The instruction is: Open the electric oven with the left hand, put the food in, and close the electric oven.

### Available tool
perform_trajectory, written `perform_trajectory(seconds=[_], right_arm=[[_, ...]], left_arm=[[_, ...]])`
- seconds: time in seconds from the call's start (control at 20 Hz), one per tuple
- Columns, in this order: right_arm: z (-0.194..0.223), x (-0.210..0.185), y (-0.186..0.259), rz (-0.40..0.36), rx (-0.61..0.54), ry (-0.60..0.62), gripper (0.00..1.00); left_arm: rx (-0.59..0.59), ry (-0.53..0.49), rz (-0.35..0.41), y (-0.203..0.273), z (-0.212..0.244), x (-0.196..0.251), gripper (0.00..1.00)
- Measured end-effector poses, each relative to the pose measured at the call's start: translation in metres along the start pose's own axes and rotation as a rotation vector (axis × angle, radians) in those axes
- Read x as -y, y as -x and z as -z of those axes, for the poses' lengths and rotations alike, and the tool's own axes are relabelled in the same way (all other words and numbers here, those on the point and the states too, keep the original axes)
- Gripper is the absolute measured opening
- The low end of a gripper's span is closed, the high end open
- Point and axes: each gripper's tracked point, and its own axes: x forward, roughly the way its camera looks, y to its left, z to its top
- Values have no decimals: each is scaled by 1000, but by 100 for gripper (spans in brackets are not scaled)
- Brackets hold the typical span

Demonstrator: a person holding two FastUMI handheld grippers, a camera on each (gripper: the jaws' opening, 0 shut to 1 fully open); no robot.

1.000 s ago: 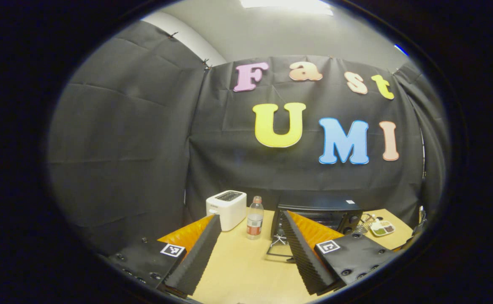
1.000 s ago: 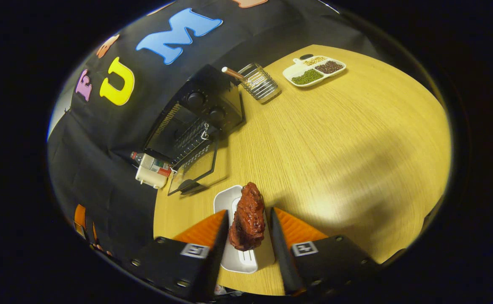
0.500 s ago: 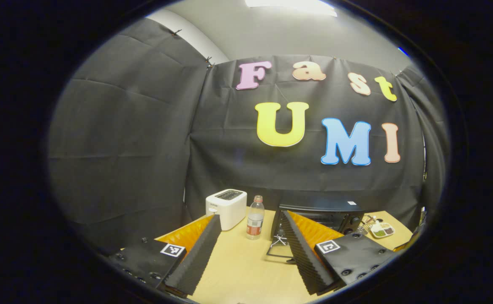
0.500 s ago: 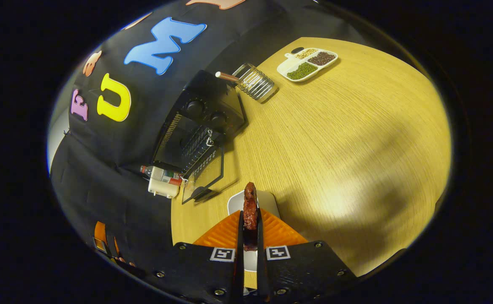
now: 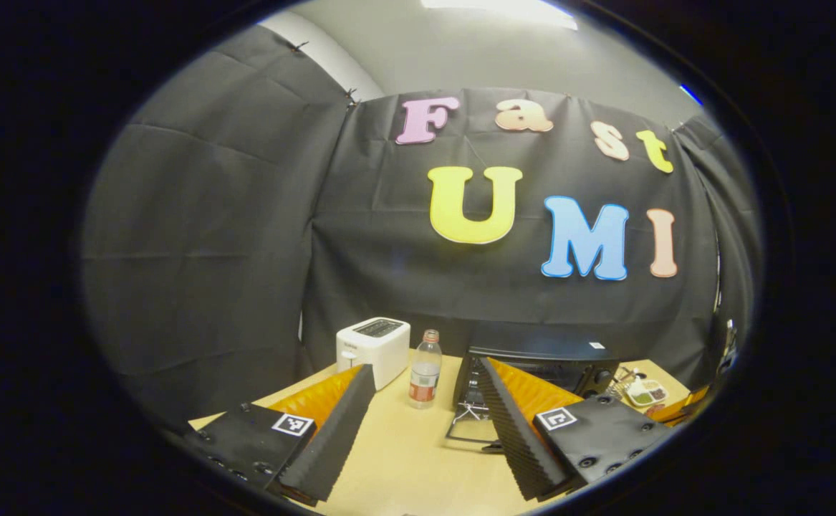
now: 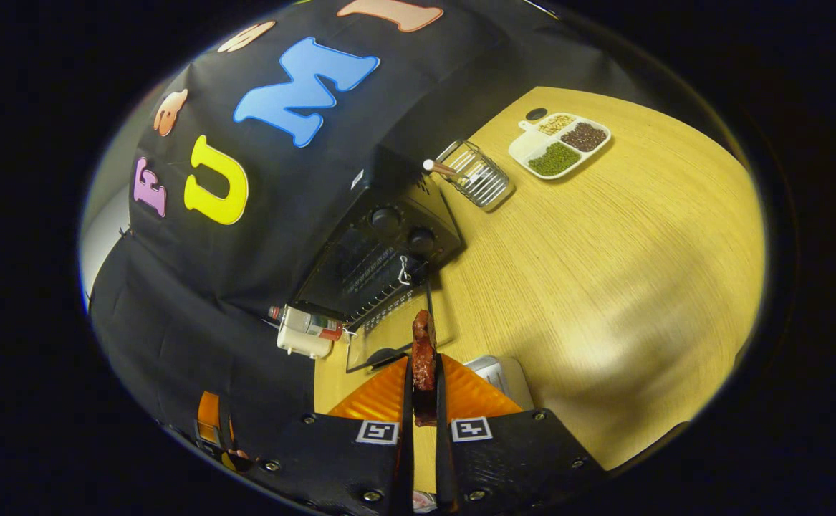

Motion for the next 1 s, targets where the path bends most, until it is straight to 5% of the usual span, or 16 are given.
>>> perform_trajectory(seconds=[1.0], right_arm=[[-22, -115, -156, -76, 117, -78, 12]], left_arm=[[-22, -29, 111, -106, 3, -44, 100]])
